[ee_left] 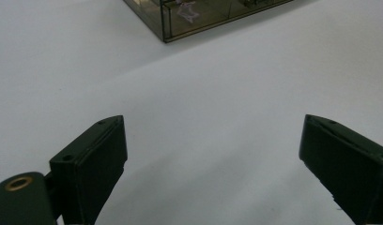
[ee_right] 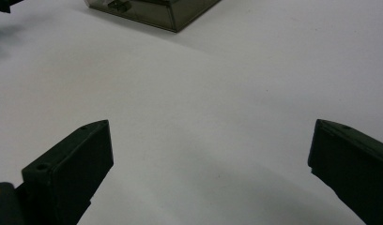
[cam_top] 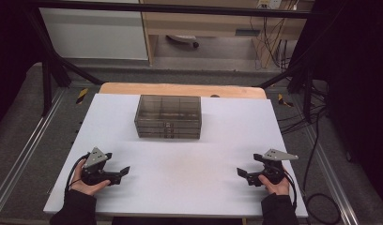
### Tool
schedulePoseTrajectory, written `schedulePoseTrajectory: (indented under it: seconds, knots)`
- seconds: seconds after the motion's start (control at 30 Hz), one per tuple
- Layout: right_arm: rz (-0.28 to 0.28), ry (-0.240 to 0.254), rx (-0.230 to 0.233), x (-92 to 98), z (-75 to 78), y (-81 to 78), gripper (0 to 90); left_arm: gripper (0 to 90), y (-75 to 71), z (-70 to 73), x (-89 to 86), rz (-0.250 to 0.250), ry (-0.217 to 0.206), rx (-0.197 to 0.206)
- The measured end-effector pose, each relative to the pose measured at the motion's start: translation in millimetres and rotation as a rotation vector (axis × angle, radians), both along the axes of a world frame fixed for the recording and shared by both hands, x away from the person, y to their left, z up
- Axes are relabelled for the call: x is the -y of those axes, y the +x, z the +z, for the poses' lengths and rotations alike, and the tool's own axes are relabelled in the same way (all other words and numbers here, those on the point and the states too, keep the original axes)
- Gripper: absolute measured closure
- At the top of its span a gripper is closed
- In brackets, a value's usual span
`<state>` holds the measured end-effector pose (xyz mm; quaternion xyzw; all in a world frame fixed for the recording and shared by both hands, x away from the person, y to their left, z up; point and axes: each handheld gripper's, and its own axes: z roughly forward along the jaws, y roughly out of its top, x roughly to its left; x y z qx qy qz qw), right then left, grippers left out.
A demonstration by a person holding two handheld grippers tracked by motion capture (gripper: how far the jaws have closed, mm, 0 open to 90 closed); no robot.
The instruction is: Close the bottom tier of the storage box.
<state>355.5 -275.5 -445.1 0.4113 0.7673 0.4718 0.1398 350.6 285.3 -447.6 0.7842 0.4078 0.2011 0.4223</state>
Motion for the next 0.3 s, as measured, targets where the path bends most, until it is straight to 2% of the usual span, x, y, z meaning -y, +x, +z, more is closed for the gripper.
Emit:
schedulePoseTrajectory:
  seconds: [0.3]
  knots:
    - [-0.001,-0.002,-0.002,0.1,-0.2,0.2,1.2,7.7,-0.5,-1.1,-3.6,0.003,0.006,-0.006]
